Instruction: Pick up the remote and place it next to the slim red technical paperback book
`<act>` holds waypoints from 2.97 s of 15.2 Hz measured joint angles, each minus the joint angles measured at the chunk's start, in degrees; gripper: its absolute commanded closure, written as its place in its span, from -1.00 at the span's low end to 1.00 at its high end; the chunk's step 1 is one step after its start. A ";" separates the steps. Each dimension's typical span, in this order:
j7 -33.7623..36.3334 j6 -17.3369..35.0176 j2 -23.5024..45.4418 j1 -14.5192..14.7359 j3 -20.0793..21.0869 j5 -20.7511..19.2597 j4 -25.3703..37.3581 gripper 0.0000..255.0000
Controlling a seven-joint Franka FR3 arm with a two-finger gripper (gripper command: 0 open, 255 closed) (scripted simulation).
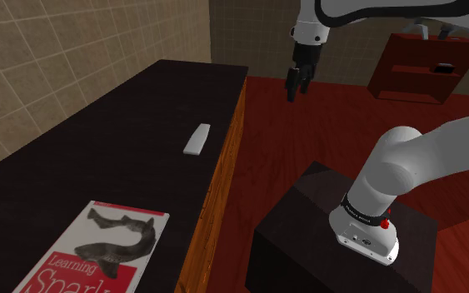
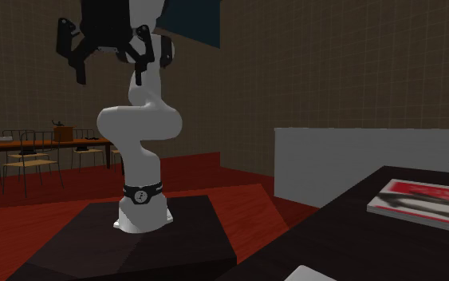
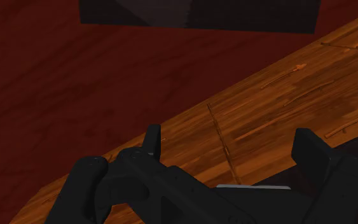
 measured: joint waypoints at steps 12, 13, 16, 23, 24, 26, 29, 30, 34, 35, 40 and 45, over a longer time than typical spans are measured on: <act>25.13 13.05 14.92 -1.53 11.93 6.02 2.48 -1.00; 27.59 14.35 16.99 -1.82 12.95 6.16 3.32 -1.00; 35.44 17.64 23.81 -2.63 16.00 5.96 7.04 -1.00; 53.72 23.55 39.56 -3.89 20.48 2.05 16.69 -1.00; 56.15 24.37 41.65 -3.91 20.71 1.27 17.86 -1.00; 61.82 25.51 47.27 -3.45 21.21 -0.91 22.05 -1.00; 68.49 25.92 54.14 -2.83 20.61 -3.50 28.09 -1.00; 70.67 25.81 56.99 -2.44 20.21 -4.49 30.90 -1.00; 77.60 25.54 64.85 -0.88 18.62 -6.74 38.71 -1.00; 78.23 25.96 65.53 -0.69 18.48 -6.94 38.93 -1.00; 79.34 28.96 67.68 -0.21 18.11 -7.71 37.99 -1.00; 79.40 29.91 68.28 -0.20 17.98 -7.92 37.64 -1.00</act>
